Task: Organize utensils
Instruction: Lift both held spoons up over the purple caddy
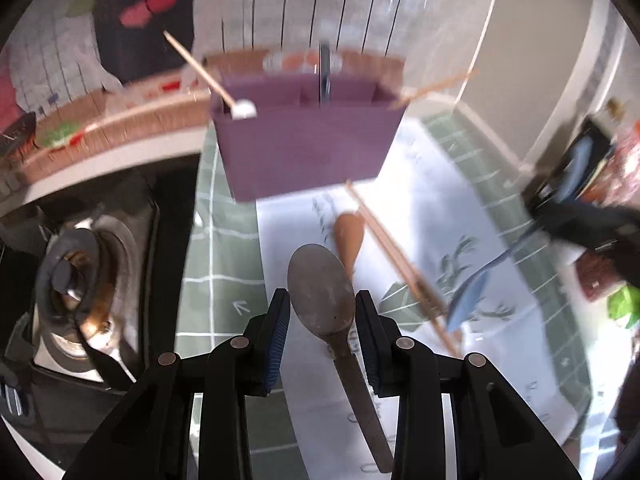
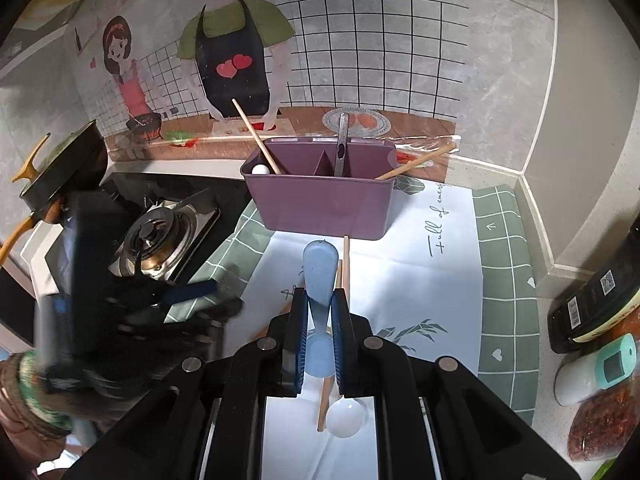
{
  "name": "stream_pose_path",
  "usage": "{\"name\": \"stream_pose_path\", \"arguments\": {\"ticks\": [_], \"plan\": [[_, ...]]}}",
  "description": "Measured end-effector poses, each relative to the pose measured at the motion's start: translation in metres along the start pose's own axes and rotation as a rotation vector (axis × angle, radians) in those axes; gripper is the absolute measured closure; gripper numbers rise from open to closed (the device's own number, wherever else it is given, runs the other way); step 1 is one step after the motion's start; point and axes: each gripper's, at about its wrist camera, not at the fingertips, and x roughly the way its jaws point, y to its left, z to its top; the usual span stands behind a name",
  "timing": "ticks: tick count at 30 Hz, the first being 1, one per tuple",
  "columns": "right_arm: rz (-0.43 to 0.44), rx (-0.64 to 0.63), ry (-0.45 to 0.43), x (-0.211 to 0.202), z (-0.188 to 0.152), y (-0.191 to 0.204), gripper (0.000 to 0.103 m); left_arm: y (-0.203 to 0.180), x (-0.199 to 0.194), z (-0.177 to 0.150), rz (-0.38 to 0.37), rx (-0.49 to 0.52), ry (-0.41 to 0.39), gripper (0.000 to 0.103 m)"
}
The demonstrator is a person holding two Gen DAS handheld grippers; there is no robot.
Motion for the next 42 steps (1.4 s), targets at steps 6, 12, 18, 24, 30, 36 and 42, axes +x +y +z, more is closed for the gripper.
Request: {"name": "stream_pose_path", "arguments": {"ticks": [6,12,18,24,30,36,42], "plan": [[0.000,0.001,0.011,0.001,-0.001,0.001,0.092,0.017,-0.046,0.008,-0.057,-0.029,-0.104,0.069],[-0.001,0.001,-0.022,-0.008,0.006,0.005,0.092,0.013,-0.079,0.019,-0.044,0.002,-0.191,0.069],[-0.028,-0.045,-0.174,-0.061,0.057,0.012,0.092,0.003,-0.142,0.068,-0.003,0.099,-0.392,0.069],[-0.084,-0.108,-0.401,-0.130,0.139,0.019,0.092,-0.010,-0.210,0.138,0.151,0.203,-0.702,0.068],[-0.114,-0.106,-0.466,-0.121,0.190,0.017,0.092,-0.006,-0.203,0.188,0.204,0.165,-0.809,0.068],[-0.102,-0.073,-0.365,-0.050,0.197,0.002,0.092,0.003,-0.136,0.201,0.262,0.124,-0.779,0.068],[-0.076,0.006,-0.227,0.029,0.189,-0.020,0.092,0.018,-0.054,0.201,0.280,0.106,-0.666,0.068]]}}
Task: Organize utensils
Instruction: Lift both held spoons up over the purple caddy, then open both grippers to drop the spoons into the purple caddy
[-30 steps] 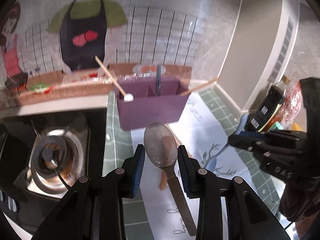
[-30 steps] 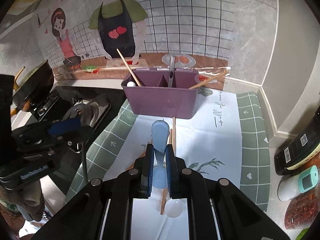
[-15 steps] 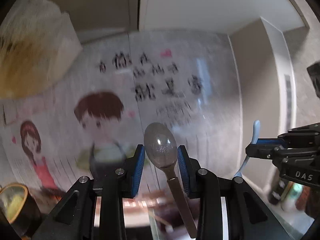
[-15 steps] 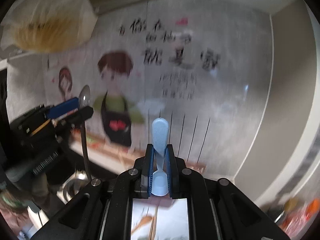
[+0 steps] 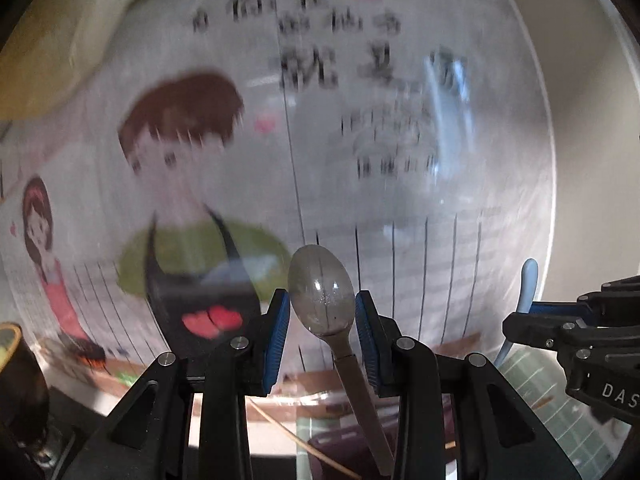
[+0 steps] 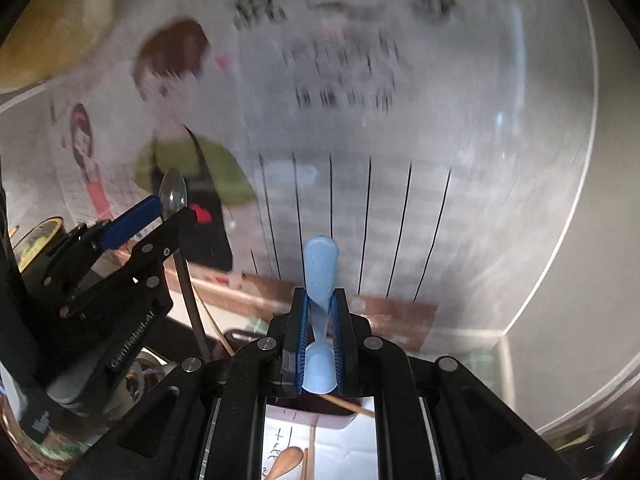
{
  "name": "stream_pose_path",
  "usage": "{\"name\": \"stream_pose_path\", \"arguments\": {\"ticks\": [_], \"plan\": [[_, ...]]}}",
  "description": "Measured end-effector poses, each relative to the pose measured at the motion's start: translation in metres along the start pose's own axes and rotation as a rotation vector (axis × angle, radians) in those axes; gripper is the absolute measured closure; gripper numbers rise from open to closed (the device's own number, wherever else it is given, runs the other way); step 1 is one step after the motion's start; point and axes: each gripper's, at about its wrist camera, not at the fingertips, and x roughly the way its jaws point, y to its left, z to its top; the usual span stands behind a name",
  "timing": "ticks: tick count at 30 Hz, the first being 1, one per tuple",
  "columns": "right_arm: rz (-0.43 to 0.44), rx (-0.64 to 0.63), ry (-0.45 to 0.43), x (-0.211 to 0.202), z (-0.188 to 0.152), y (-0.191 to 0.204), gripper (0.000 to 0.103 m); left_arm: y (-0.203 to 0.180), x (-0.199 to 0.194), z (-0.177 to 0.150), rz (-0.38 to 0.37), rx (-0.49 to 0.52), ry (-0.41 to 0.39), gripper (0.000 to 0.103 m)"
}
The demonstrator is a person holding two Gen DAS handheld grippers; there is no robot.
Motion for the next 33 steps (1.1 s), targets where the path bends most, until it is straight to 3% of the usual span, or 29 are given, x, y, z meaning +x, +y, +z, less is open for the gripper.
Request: {"name": "stream_pose_path", "arguments": {"ticks": [8,14,15,23,29,33], "plan": [[-0.017,-0.026,0.127,0.067,-0.028,0.010,0.092,-0.010,0.064,-0.058,-0.031,-0.036,0.174,0.068],[-0.019,-0.028,0.202,0.091,-0.048,0.014,0.091,-0.008,0.088,-0.087,-0.048,-0.063,0.282,0.068],[-0.011,-0.028,0.214,0.092,-0.051,0.014,0.086,-0.008,0.088,-0.089,-0.046,-0.064,0.290,0.068],[-0.009,-0.007,0.167,0.060,-0.050,0.011,0.061,0.003,0.072,-0.084,-0.057,-0.103,0.332,0.065],[-0.012,-0.005,0.102,0.014,-0.064,0.010,0.049,0.005,0.031,-0.074,-0.076,-0.100,0.341,0.048],[-0.012,-0.008,0.082,-0.014,-0.089,0.007,0.039,0.005,0.002,-0.081,-0.087,-0.096,0.363,0.046]]}}
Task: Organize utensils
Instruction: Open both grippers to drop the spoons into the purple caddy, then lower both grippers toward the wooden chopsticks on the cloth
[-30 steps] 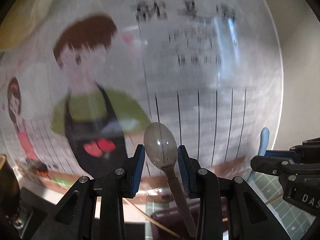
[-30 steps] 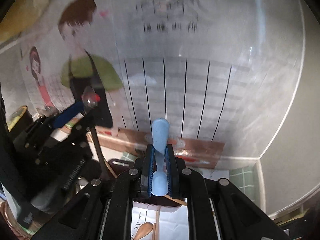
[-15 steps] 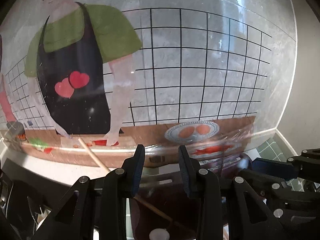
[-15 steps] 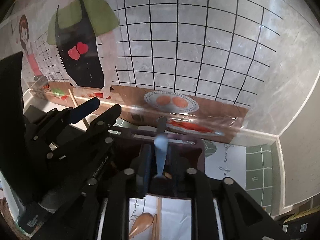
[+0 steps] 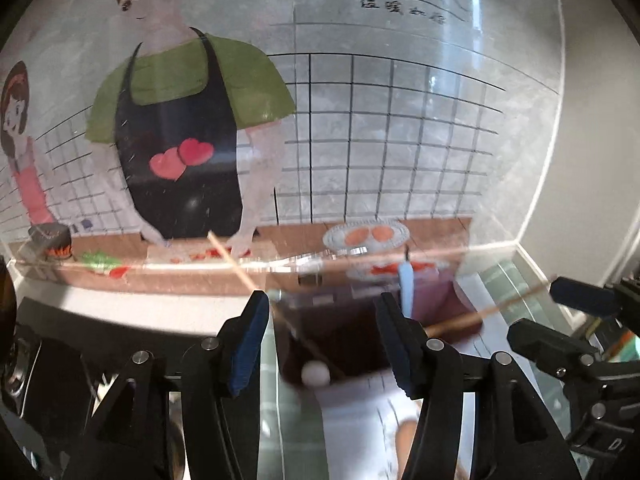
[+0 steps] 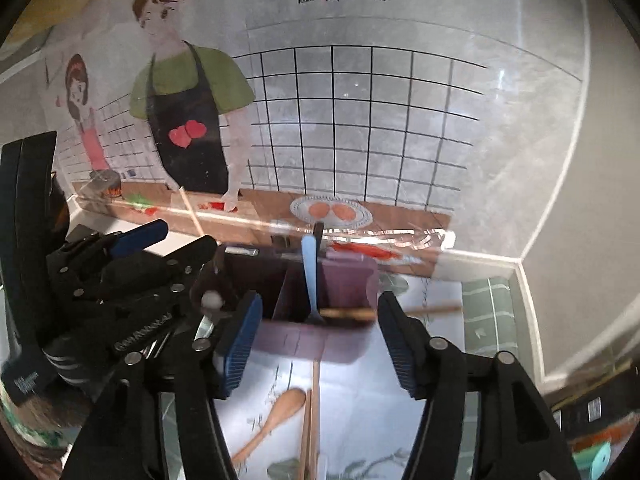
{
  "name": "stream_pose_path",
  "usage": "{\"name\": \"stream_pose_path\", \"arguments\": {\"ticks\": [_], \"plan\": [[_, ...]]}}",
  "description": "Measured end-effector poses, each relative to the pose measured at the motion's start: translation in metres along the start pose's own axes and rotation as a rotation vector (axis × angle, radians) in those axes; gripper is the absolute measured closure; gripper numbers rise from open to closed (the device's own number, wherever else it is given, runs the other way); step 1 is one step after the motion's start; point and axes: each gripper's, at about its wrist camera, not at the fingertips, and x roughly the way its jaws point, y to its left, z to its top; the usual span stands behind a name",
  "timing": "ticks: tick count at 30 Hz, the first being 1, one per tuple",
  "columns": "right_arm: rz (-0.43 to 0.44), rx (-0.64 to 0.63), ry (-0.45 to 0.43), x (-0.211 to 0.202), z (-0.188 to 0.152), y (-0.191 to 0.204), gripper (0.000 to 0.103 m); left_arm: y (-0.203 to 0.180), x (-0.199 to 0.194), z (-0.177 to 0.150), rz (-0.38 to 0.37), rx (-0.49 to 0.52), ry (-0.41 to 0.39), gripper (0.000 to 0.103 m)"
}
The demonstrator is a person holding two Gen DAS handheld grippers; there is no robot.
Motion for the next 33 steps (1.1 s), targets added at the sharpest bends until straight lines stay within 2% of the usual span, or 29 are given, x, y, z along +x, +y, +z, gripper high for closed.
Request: {"name": "stream_pose_path", "arguments": {"ticks": [6,13,17,21,23,25,27,29,33], "plan": [[-0.016,-0.035,-0.004,-0.021,-0.043,0.001,0.016,-0.006,-0.021,-0.047,-0.039,0.006,0.087,0.046],[-0.019,-0.024,0.055,-0.020,-0.091,-0.008,0.008,-0.014,-0.022,-0.107,-0.081,-0.009,0.226,0.046],[-0.015,-0.041,0.144,-0.005,-0.122,-0.012,0.008,-0.013,-0.027,-0.140,-0.093,-0.047,0.305,0.046],[0.039,-0.050,0.262,0.013,-0.150,-0.014,0.024,-0.011,-0.033,-0.162,-0.098,-0.068,0.348,0.046],[0.048,-0.047,0.289,0.019,-0.159,-0.014,0.030,-0.010,-0.036,-0.170,-0.103,-0.086,0.365,0.046],[0.059,-0.042,0.312,0.027,-0.162,-0.013,0.044,-0.007,-0.038,-0.176,-0.101,-0.100,0.376,0.046],[0.060,-0.036,0.338,0.038,-0.162,-0.012,0.064,-0.005,-0.040,-0.179,-0.100,-0.105,0.383,0.046],[0.056,-0.034,0.349,0.048,-0.159,-0.010,0.075,-0.003,-0.043,-0.181,-0.102,-0.112,0.391,0.046],[0.072,-0.007,0.370,0.070,-0.147,-0.006,0.085,0.000,-0.048,-0.183,-0.097,-0.111,0.400,0.046]]}}
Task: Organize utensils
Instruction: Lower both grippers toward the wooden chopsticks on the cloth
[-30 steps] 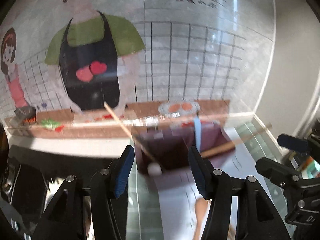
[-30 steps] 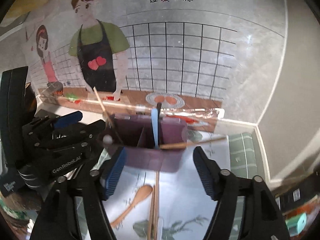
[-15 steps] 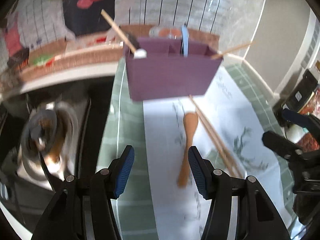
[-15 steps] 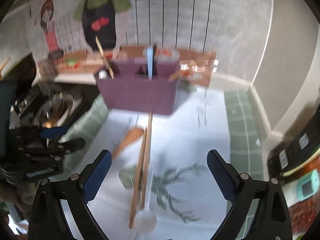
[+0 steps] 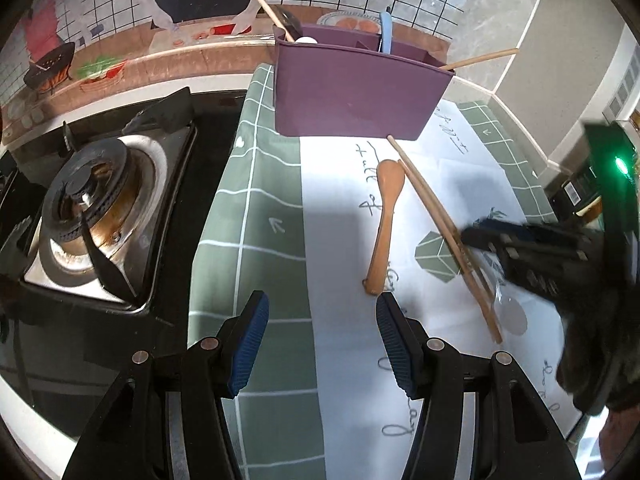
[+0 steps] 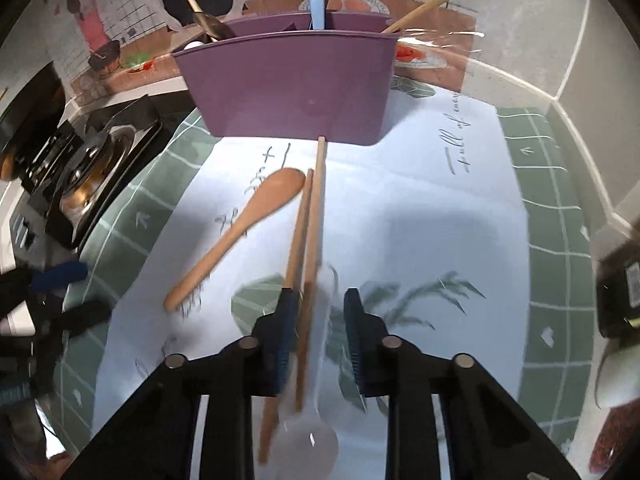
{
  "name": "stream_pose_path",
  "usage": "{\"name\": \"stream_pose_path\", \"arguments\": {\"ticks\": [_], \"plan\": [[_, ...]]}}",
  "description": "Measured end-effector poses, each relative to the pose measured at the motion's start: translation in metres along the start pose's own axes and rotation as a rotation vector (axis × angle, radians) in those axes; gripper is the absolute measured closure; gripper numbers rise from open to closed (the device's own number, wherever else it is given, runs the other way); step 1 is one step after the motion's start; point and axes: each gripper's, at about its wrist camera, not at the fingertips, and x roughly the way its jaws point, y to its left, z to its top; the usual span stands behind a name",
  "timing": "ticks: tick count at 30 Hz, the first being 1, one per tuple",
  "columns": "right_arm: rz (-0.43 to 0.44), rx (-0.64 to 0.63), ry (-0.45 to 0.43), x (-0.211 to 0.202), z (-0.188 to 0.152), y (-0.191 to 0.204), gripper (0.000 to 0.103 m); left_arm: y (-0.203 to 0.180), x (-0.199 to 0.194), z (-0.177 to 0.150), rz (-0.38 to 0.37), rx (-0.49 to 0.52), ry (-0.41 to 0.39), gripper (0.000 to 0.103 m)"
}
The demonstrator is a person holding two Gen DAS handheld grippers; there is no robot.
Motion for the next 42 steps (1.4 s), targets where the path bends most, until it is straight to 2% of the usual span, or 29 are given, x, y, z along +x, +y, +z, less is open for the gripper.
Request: {"name": "stream_pose_path", "arguments": {"ticks": [6,11,13,16,17,19,25,30,37,42], "plan": [[-0.025,-0.004,0.014,0.022,0.026,0.005,0.085,0.003,-0.008,-0.006,0.001,0.002,0.007,0.046],[-0.002,0.022,0.034,0.027,0.033,0.002,0.085,0.006,-0.014,-0.007,0.000,0.004,0.005,0.046],[0.034,0.039,0.075,0.031,0.029,0.002,0.085,0.006,-0.014,-0.007,-0.001,0.006,0.005,0.046],[0.047,0.030,0.080,0.027,0.022,0.006,0.086,0.006,-0.014,-0.006,-0.006,0.007,0.006,0.046],[0.061,0.033,0.085,0.024,0.018,0.007,0.092,0.006,-0.014,-0.005,-0.009,0.006,0.006,0.046],[0.074,0.025,0.078,0.018,0.012,0.010,0.097,0.004,-0.013,-0.003,-0.014,0.008,0.008,0.046],[0.111,0.011,0.029,-0.015,-0.001,0.013,0.097,-0.006,-0.008,0.002,-0.026,0.026,0.016,0.046],[0.074,0.029,0.015,-0.029,-0.010,-0.003,0.097,-0.019,0.002,0.006,-0.053,0.045,0.040,0.046],[0.023,0.072,0.028,-0.028,-0.027,-0.032,0.097,-0.050,0.030,0.024,-0.153,0.038,0.108,0.046],[-0.010,0.083,0.016,-0.034,-0.035,-0.049,0.097,-0.072,0.050,0.039,-0.131,0.036,0.138,0.046]]}}
